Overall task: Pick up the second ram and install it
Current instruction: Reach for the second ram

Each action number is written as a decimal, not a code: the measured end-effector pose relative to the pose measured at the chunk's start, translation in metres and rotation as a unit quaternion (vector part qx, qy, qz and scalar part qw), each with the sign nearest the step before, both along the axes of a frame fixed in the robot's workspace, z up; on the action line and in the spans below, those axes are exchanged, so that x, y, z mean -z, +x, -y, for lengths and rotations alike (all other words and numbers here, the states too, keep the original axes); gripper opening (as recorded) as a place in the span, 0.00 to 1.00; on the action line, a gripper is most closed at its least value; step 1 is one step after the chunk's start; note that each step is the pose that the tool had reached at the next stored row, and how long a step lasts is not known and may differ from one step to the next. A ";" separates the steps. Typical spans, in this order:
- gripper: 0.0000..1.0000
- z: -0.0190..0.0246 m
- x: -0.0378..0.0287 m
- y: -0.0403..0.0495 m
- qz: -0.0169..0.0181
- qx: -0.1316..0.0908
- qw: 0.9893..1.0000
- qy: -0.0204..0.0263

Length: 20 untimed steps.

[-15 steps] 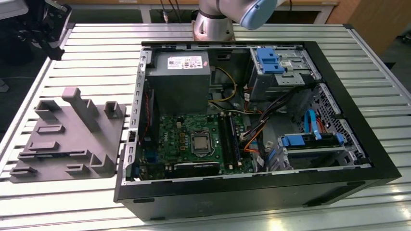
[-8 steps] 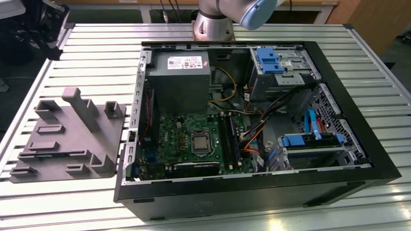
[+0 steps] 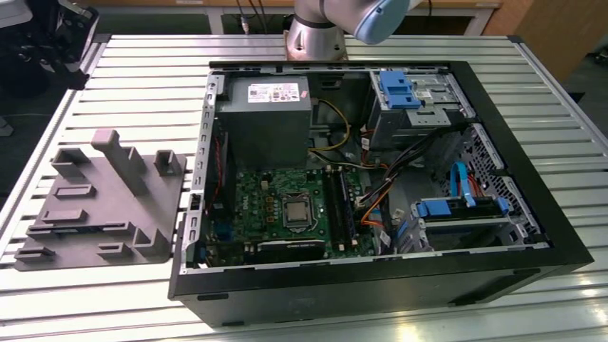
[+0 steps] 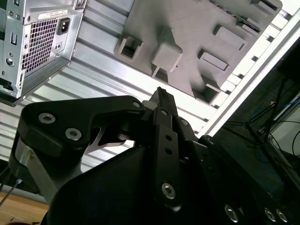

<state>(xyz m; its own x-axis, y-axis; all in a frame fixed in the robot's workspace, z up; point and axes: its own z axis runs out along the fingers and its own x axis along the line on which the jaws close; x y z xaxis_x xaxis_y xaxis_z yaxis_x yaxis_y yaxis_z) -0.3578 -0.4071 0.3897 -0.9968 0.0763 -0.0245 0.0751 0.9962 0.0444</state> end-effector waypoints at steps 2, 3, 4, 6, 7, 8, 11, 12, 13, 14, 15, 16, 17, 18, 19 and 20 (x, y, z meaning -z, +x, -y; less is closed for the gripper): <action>0.11 0.0001 0.0003 -0.0012 0.000 0.000 1.000 0.000; 0.11 0.0001 0.0005 -0.0018 0.000 0.000 1.000 0.000; 0.11 0.0002 0.0005 -0.0022 0.000 0.000 1.000 0.000; 0.11 0.0002 0.0008 -0.0032 0.000 0.000 1.000 0.000; 0.11 0.0002 0.0009 -0.0036 0.000 0.000 1.000 0.000; 0.11 0.0002 0.0010 -0.0041 0.000 0.000 1.000 0.000; 0.11 0.0003 0.0012 -0.0052 0.000 0.000 1.000 0.000; 0.11 0.0003 0.0012 -0.0056 0.000 0.000 1.000 0.000; 0.11 0.0003 0.0013 -0.0060 0.000 0.000 1.000 0.000; 0.11 0.0004 0.0014 -0.0063 0.000 0.000 1.000 0.000; 0.11 0.0004 0.0014 -0.0067 0.000 0.000 1.000 0.000; 0.11 0.0004 0.0015 -0.0072 0.000 0.000 1.000 0.000; 0.11 0.0004 0.0016 -0.0076 0.000 0.000 1.000 0.000; 0.11 0.0005 0.0017 -0.0080 0.000 0.000 1.000 0.000; 0.11 0.0005 0.0018 -0.0084 0.000 0.000 1.000 0.000; 0.11 0.0005 0.0018 -0.0088 0.000 0.000 1.000 0.000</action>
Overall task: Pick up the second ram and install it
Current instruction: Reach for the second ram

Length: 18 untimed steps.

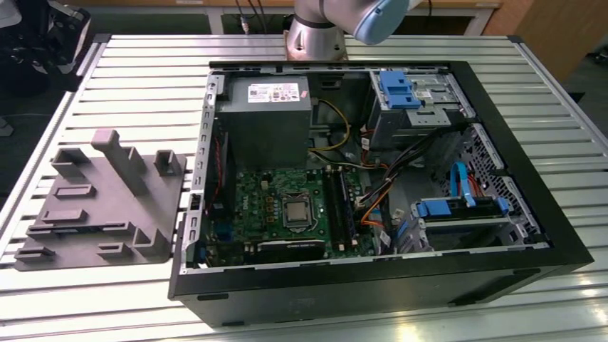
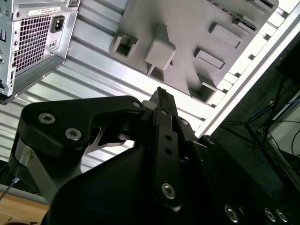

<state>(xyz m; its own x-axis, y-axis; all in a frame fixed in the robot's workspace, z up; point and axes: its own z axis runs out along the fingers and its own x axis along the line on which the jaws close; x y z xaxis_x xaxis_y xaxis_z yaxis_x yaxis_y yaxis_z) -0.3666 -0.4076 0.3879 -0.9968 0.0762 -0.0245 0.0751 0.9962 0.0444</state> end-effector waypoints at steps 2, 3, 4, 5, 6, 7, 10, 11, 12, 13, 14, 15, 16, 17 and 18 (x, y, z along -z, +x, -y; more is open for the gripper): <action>0.11 0.0000 0.0001 -0.0008 0.000 0.000 1.000 0.000; 0.11 0.0000 0.0002 -0.0012 0.000 0.000 1.000 0.000; 0.11 0.0000 0.0003 -0.0016 0.000 0.000 1.000 0.000; 0.11 0.0000 0.0003 -0.0020 0.000 0.000 1.000 0.000; 0.11 0.0000 0.0004 -0.0024 0.000 0.000 1.000 0.000; 0.11 0.0000 0.0005 -0.0029 0.000 0.000 1.000 0.000; 0.11 0.0000 0.0008 -0.0044 0.000 0.000 1.000 0.000; 0.11 0.0000 0.0008 -0.0049 0.000 0.000 1.000 0.000; 0.11 0.0000 0.0010 -0.0054 0.000 0.000 1.000 0.000; 0.11 0.0000 0.0011 -0.0059 0.000 0.000 1.000 0.000; 0.11 0.0000 0.0012 -0.0064 0.000 0.000 1.000 0.000; 0.11 0.0000 0.0013 -0.0068 0.000 0.000 1.000 0.000; 0.11 0.0000 0.0014 -0.0073 0.000 0.000 1.000 0.000; 0.11 0.0000 0.0014 -0.0077 0.000 0.000 1.000 0.000; 0.11 0.0000 0.0016 -0.0082 0.000 0.000 1.000 0.000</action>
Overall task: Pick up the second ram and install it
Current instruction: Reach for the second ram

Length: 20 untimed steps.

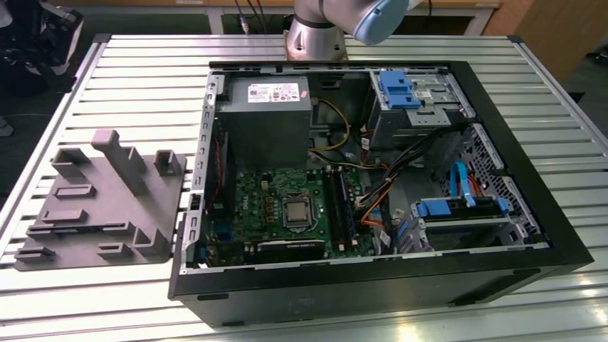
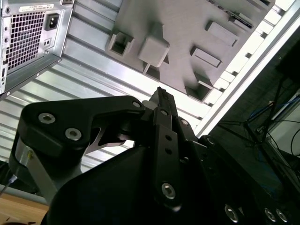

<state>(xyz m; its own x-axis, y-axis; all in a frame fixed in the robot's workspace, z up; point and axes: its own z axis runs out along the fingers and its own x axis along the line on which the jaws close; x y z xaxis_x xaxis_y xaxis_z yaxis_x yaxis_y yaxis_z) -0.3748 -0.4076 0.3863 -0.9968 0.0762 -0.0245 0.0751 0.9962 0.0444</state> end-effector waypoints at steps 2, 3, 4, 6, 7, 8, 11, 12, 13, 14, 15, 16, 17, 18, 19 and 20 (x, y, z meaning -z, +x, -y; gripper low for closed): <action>0.11 0.0000 0.0002 -0.0009 0.000 0.000 1.000 0.000; 0.11 0.0000 0.0003 -0.0015 0.000 0.000 1.000 0.000; 0.11 0.0000 0.0004 -0.0019 0.000 0.000 1.000 0.000; 0.11 0.0001 0.0007 -0.0029 0.000 0.000 1.000 0.000; 0.11 0.0000 0.0009 -0.0034 0.000 0.000 1.000 0.000; 0.11 0.0001 0.0010 -0.0039 0.000 0.000 1.000 0.000; 0.11 0.0002 0.0014 -0.0055 0.000 0.000 1.000 0.000; 0.11 0.0002 0.0016 -0.0060 0.000 0.000 1.000 0.000; 0.11 0.0002 0.0017 -0.0065 0.000 0.000 1.000 0.000; 0.11 0.0002 0.0018 -0.0069 0.000 0.000 1.000 0.000; 0.11 0.0003 0.0019 -0.0074 0.000 0.000 1.000 0.000; 0.11 0.0003 0.0021 -0.0079 0.000 0.000 1.000 0.000; 0.11 0.0003 0.0022 -0.0084 0.000 0.000 1.000 0.000; 0.11 0.0004 0.0023 -0.0089 0.000 0.000 1.000 0.000; 0.11 0.0004 0.0025 -0.0094 0.000 0.000 1.000 0.000; 0.11 0.0004 0.0026 -0.0099 0.000 0.000 1.000 0.000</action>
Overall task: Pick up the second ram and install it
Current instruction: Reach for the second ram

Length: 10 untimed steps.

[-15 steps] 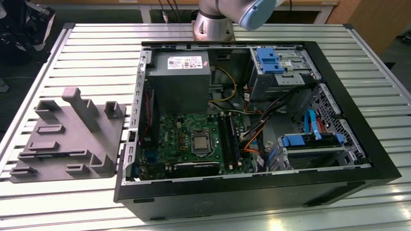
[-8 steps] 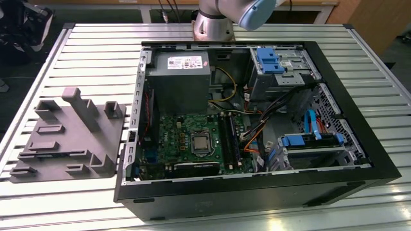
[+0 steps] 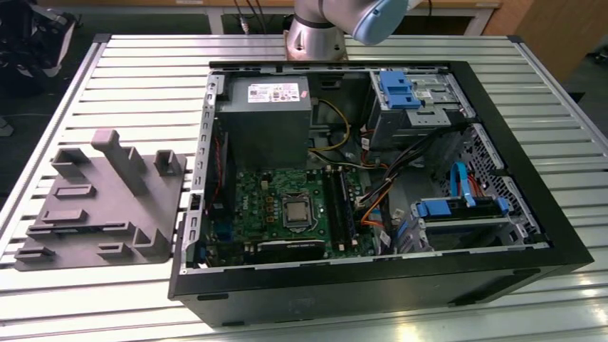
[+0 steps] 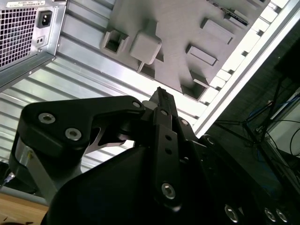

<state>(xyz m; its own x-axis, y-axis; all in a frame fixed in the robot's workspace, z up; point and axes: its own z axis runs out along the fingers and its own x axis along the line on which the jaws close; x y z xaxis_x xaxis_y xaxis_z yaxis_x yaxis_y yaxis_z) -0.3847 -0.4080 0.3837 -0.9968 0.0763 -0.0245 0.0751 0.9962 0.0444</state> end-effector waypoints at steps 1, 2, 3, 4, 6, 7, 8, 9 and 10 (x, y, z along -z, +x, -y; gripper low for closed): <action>0.11 0.0001 0.0001 -0.0005 0.000 0.000 1.000 0.000; 0.11 0.0001 0.0002 -0.0010 0.000 0.000 1.000 0.000; 0.11 0.0001 0.0003 -0.0015 0.000 0.000 1.000 0.000; 0.11 0.0001 0.0005 -0.0021 0.000 0.000 1.000 0.000; 0.11 0.0002 0.0008 -0.0032 0.000 0.000 1.000 0.000; 0.11 0.0002 0.0009 -0.0037 0.000 0.000 1.000 0.000; 0.11 0.0002 0.0011 -0.0042 0.000 0.000 1.000 0.000; 0.11 0.0003 0.0012 -0.0048 0.000 0.000 1.000 0.000; 0.11 0.0003 0.0013 -0.0052 0.000 0.000 1.000 0.000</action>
<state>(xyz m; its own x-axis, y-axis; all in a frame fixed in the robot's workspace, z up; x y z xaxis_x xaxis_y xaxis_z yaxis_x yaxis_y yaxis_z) -0.3899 -0.4083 0.3824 -0.9968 0.0762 -0.0245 0.0751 0.9962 0.0444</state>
